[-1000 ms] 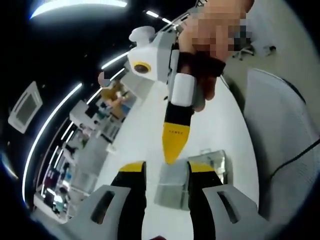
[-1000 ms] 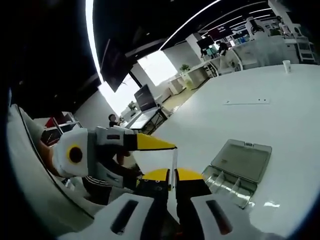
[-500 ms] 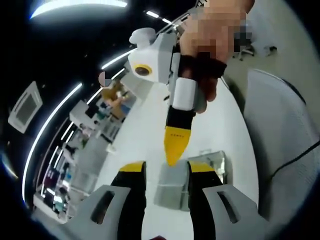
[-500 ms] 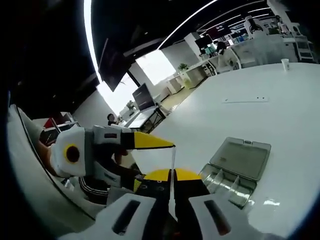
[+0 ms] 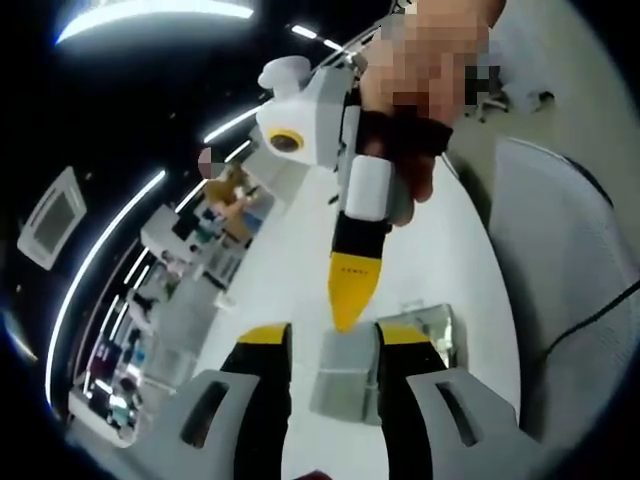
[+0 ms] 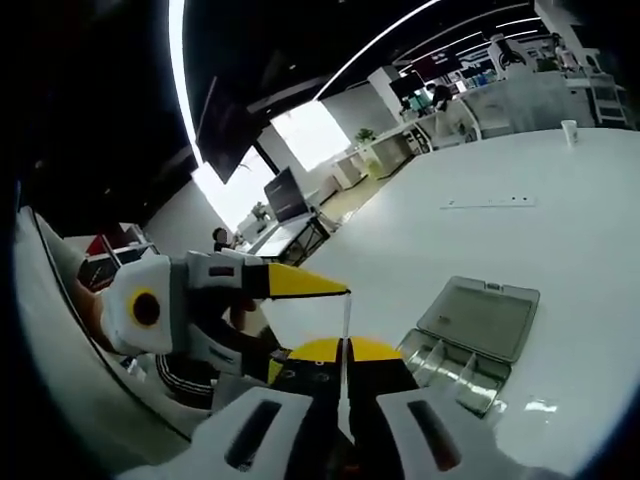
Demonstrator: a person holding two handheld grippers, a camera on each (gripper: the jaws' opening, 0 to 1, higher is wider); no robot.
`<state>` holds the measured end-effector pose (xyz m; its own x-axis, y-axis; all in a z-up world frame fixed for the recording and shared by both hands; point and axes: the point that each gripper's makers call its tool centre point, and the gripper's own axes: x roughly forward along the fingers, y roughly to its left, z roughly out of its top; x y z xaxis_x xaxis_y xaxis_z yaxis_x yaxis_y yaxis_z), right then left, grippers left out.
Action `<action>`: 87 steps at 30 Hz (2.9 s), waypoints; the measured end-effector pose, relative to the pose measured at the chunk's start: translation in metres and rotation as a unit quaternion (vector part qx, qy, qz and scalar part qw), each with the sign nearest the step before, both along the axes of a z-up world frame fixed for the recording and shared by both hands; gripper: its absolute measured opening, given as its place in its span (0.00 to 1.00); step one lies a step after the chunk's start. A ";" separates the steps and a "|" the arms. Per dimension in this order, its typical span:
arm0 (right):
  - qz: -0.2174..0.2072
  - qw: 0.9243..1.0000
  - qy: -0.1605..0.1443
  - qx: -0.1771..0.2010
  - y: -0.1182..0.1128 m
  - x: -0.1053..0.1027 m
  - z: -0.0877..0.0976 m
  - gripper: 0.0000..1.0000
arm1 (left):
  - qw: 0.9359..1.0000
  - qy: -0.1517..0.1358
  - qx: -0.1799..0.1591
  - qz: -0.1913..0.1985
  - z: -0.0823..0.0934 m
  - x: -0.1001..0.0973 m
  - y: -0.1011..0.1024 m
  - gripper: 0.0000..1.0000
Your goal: Insert the divider into the dual guide fixture by aligning both edges with the guide slots and pushing it downward to the bottom, including one-sided entry, uneven engagement, binding, and posture correction.
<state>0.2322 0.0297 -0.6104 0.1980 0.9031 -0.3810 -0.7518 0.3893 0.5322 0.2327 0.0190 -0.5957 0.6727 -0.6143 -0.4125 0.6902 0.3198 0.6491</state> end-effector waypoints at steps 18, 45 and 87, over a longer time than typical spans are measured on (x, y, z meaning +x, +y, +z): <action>0.013 1.000 -0.016 -0.006 -0.001 -0.003 0.000 0.00 | 1.000 0.007 -0.012 -0.001 0.001 -0.003 0.003 0.32; 0.047 0.996 -0.074 -0.014 -0.006 -0.008 0.002 0.00 | 0.998 0.043 -0.052 0.003 0.016 -0.005 0.014 0.25; 0.163 0.966 -0.196 -0.051 -0.003 -0.026 0.001 0.00 | 0.979 0.192 -0.065 -0.032 0.011 -0.014 0.011 0.12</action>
